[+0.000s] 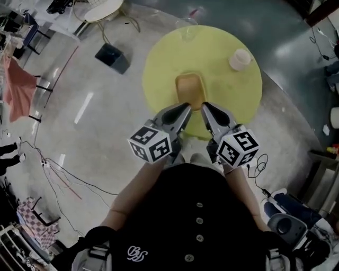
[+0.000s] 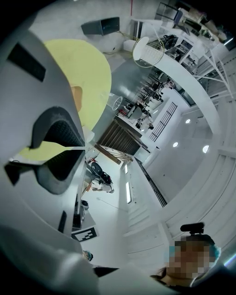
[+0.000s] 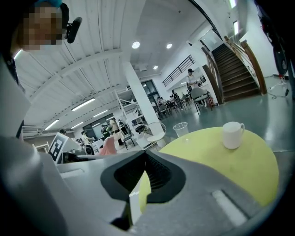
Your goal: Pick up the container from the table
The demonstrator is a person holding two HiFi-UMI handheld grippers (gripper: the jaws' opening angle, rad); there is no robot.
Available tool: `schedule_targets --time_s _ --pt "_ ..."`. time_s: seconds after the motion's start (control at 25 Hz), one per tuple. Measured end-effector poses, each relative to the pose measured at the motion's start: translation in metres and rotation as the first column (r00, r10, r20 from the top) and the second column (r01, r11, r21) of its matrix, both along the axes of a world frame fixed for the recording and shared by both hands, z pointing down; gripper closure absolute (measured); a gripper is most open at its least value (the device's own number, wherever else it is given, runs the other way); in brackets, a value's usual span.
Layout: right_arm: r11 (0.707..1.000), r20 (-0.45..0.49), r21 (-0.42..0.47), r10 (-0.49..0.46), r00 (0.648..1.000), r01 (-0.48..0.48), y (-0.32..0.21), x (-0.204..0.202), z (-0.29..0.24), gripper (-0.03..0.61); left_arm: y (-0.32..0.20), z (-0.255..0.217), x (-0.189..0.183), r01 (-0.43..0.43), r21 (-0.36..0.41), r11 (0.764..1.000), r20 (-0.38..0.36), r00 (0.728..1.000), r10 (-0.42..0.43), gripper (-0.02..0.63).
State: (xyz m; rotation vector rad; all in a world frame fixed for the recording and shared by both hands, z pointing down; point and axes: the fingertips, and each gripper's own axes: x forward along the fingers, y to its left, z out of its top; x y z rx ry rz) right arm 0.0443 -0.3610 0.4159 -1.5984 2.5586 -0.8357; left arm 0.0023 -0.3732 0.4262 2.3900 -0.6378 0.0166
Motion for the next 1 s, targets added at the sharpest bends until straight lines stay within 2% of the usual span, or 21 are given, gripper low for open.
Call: schedule_targets --time_s 0.44,0.84,1.0 --pt "0.994 -0.018 -0.079 0.07 0.997 -0.071 -0.031 0.009 0.028 0.575 -0.035 0.029 -0.014 -0.022 -0.065 0.998 0.04 0.999 0.025 0.584" --pt "0.969 -0.088 -0.185 0.152 0.985 -0.166 -0.033 0.032 0.063 0.575 -0.041 0.06 -0.019 -0.006 -0.144 0.99 0.066 0.998 0.015 0.584" --pt "0.962 -0.113 -0.206 0.16 0.981 -0.18 -0.036 0.041 0.074 0.574 -0.042 0.069 -0.015 -0.014 -0.144 0.99 0.085 0.996 0.026 0.583"
